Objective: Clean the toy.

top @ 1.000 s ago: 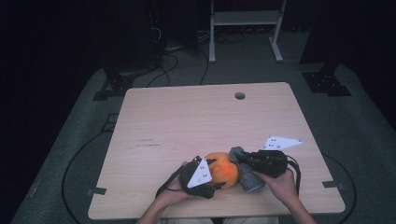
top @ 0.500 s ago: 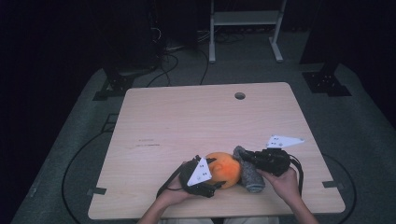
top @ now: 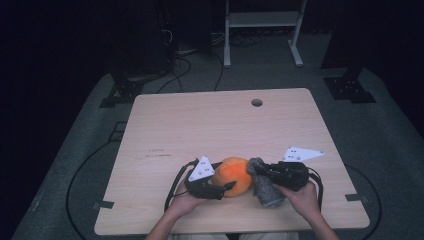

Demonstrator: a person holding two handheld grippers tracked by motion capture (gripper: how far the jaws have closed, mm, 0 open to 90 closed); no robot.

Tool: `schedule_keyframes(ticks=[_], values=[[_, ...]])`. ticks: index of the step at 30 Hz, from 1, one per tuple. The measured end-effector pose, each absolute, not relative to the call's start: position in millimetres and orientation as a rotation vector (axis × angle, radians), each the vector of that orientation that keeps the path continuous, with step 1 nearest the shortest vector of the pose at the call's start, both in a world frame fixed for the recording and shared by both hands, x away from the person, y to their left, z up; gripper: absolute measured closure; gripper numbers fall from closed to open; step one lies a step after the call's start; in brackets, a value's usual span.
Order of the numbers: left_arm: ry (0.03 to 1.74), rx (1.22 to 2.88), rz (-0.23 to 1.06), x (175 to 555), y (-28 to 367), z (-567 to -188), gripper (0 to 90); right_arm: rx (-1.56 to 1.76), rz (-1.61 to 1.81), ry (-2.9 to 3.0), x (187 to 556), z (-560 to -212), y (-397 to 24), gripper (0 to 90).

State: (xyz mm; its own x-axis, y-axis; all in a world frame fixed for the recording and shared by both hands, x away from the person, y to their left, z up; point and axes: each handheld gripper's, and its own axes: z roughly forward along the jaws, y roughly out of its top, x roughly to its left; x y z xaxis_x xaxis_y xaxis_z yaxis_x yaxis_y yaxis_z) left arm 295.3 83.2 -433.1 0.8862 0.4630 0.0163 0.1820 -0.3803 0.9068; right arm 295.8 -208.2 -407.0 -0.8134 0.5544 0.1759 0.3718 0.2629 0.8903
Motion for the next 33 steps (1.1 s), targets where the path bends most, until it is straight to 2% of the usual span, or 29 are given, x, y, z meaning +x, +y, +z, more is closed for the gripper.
schedule_keyframes(ticks=[7,8,11,14,18,24,29,33], values=[[0.385,1.984,0.302,295,85,-435,16.7,0.925,1.506,2.356,305,-420,-210,81.3],[0.382,1.989,0.316,295,85,-435,18.0,0.948,1.516,2.351,306,-420,-212,81.4],[0.379,1.986,0.383,292,83,-435,32.1,0.932,1.518,2.342,302,-415,-210,81.4],[0.395,1.982,0.405,290,79,-431,38.1,0.837,1.584,2.325,291,-400,-200,81.4],[0.413,1.953,0.4,287,76,-428,41.3,0.701,1.564,2.321,279,-389,-185,81.3],[0.428,1.952,0.41,286,84,-419,42.4,0.859,1.53,2.333,293,-405,-202,81.4],[0.415,1.951,0.384,285,82,-419,42.4,0.773,1.601,2.304,285,-392,-194,81.3],[0.409,1.971,0.39,285,82,-420,41.9,0.798,1.561,2.339,290,-404,-193,81.3]])
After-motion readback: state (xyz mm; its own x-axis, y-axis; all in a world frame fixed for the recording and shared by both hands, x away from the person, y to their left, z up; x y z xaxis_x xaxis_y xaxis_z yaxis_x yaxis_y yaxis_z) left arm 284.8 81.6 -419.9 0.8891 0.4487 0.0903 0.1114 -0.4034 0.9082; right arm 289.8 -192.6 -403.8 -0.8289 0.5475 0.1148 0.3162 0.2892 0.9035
